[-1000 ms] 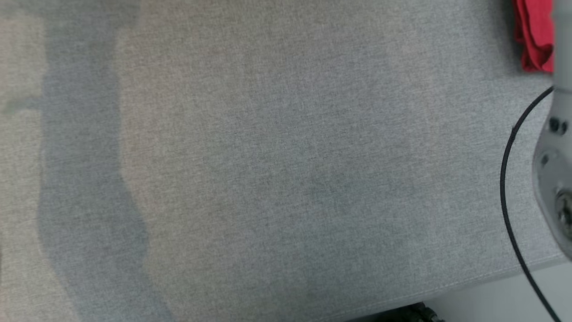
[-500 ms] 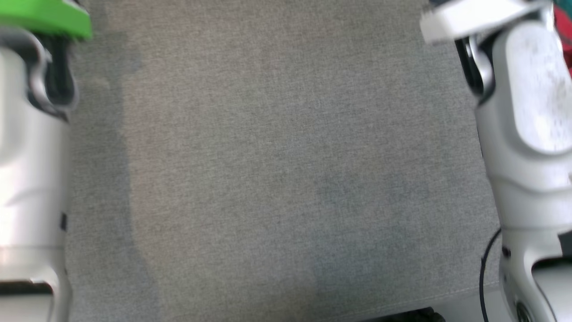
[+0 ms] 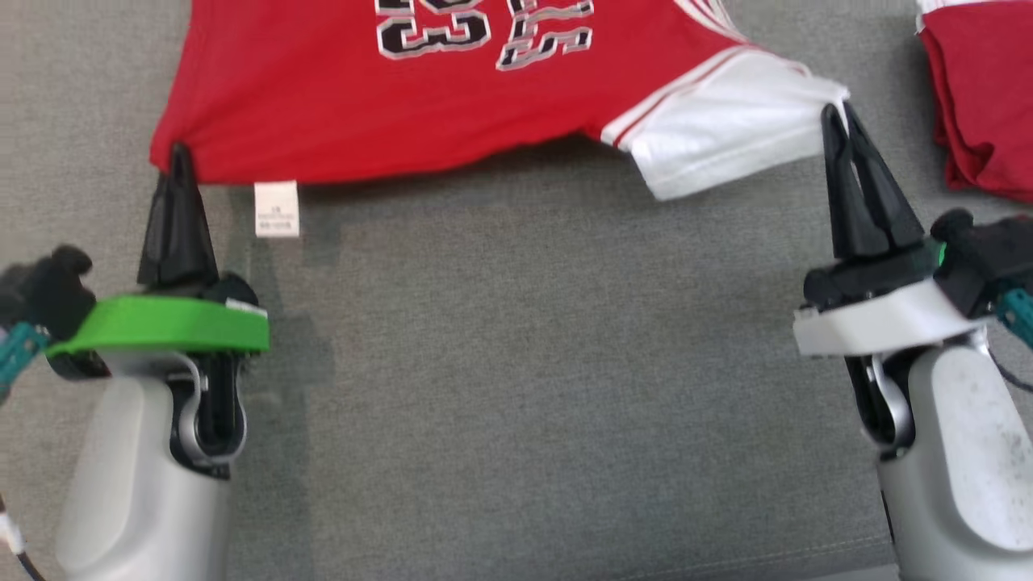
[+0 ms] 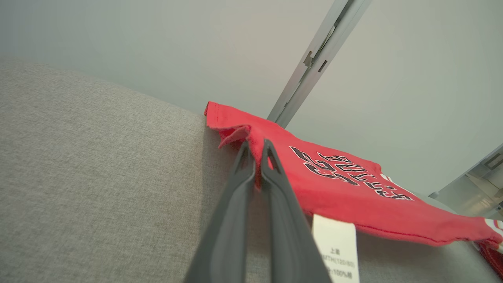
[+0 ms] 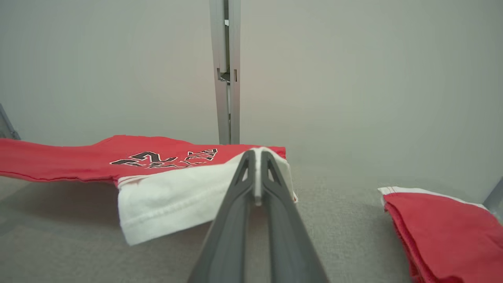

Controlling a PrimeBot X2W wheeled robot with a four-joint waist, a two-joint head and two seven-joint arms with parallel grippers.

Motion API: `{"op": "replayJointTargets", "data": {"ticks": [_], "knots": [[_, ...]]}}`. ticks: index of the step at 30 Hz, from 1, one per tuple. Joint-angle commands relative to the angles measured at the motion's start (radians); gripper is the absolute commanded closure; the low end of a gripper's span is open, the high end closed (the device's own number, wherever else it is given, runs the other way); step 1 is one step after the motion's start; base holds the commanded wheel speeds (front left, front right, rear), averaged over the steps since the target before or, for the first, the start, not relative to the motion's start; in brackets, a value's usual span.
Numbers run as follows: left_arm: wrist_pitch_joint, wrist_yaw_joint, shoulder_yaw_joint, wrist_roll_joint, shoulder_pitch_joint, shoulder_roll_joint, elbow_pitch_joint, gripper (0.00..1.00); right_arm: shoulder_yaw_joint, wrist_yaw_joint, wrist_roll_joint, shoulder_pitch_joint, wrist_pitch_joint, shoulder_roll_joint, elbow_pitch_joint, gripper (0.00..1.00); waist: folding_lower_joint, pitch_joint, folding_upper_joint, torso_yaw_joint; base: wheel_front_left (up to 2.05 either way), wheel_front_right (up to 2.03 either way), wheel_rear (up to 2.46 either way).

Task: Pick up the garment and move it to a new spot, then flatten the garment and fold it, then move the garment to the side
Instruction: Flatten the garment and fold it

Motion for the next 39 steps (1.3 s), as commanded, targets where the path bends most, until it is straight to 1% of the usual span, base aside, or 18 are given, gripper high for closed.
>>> {"op": "replayJointTargets", "data": {"ticks": [1,6,9,15,21,24,28,34,37,39], "knots": [[-0.003,0.004,0.009,0.004,0.050,-0.006,-0.025,1.00,-0.010,-0.002,0.004,0.056,0.010,0.000,-0.031,1.00,0.0000,-0.070,0.0000,0.012,0.00,0.00,0.00],[-0.003,0.014,0.007,0.012,0.229,-0.039,-0.105,1.00,-0.043,-0.002,0.016,0.247,0.054,0.015,-0.144,1.00,0.0000,-0.147,0.0000,0.030,0.00,0.00,0.00],[-0.002,0.022,-0.004,0.003,0.323,-0.054,-0.145,1.00,-0.046,-0.002,0.019,0.355,0.088,0.020,-0.209,1.00,0.0000,-0.192,0.0000,0.036,0.00,0.00,0.00],[0.017,0.047,-0.014,-0.007,0.471,-0.055,-0.231,1.00,-0.046,-0.002,0.043,0.509,0.147,0.023,-0.316,1.00,0.0000,-0.262,0.0000,0.035,0.00,0.00,0.00],[0.061,0.079,-0.019,-0.011,0.581,-0.038,-0.322,1.00,-0.058,-0.002,0.073,0.592,0.184,0.024,-0.371,1.00,0.0000,-0.305,0.0000,0.033,0.00,0.00,0.00],[0.088,0.089,-0.022,-0.023,0.614,-0.033,-0.348,1.00,-0.059,-0.002,0.081,0.608,0.199,0.024,-0.375,1.00,0.0000,-0.313,0.0000,0.034,0.00,0.00,0.00],[0.127,0.098,-0.036,-0.043,0.626,-0.041,-0.336,1.00,-0.041,-0.002,0.067,0.593,0.222,0.024,-0.339,1.00,0.0000,-0.315,0.0000,0.037,0.00,0.00,0.00],[0.152,0.099,-0.054,-0.049,0.579,-0.047,-0.280,1.00,-0.007,-0.002,0.034,0.542,0.244,0.024,-0.272,1.00,0.0000,-0.297,0.0000,0.044,0.00,0.00,0.00],[0.163,0.101,-0.055,-0.058,0.551,-0.052,-0.248,1.00,-0.003,-0.002,0.034,0.507,0.249,0.024,-0.230,1.00,0.0000,-0.283,0.0000,0.050,0.00,0.00,0.00],[0.171,0.101,-0.050,-0.085,0.530,-0.063,-0.233,1.00,-0.004,-0.002,0.044,0.487,0.252,0.023,-0.202,1.00,0.0000,-0.275,0.0000,0.053,0.00,0.00,0.00]]}}
